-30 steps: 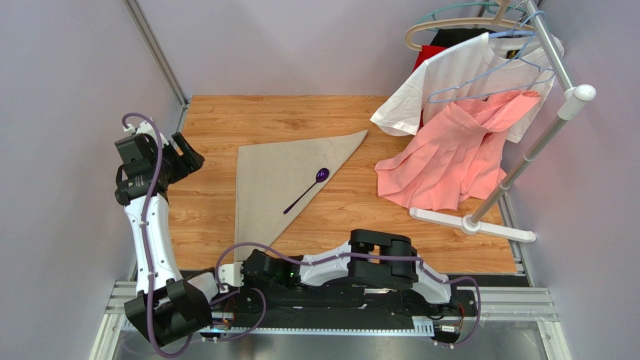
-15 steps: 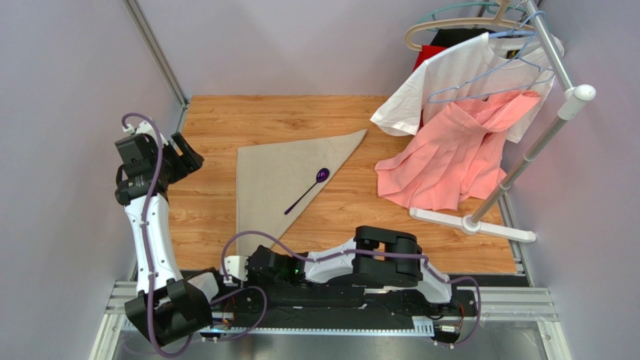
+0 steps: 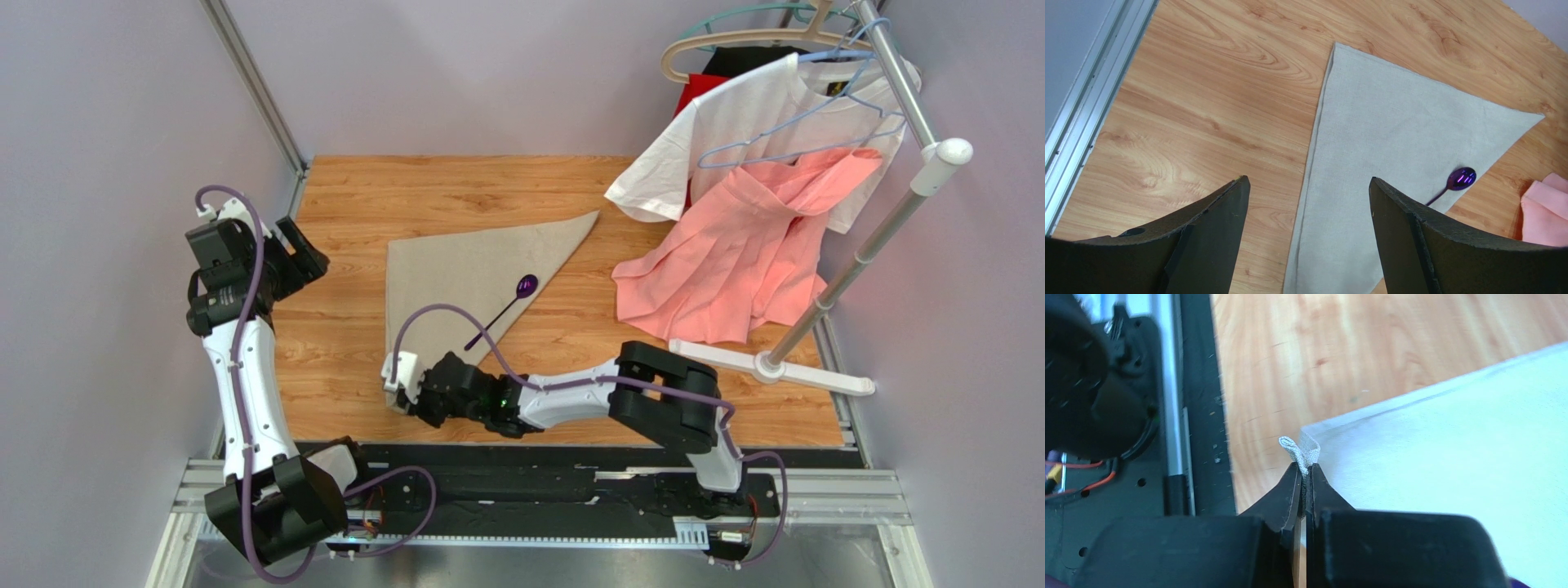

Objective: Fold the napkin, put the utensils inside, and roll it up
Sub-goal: Fold the napkin

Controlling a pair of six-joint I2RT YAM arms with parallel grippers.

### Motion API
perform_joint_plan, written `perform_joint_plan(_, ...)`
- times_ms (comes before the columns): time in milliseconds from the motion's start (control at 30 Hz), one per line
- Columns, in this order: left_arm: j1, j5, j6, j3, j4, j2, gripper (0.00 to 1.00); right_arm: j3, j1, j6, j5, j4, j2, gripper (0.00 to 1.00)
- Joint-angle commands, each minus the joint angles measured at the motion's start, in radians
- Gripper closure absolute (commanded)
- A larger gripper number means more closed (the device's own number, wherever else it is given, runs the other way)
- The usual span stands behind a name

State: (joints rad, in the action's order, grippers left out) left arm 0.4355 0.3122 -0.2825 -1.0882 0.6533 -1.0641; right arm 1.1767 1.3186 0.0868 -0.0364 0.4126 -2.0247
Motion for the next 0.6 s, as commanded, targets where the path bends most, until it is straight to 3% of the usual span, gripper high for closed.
perform_joint_plan(0,0.012,-0.001,-0.009,-0.01,-0.026,0.015,0.2,0.031,-0.068,-0.128,-0.045,-0.021,0.087,1.0)
perform_joint_plan(567,0.012,0.008,-0.011,-0.007,-0.029,0.009,0.2,0.035,-0.324,-0.239,-0.023,-0.06,0.103,1.0)
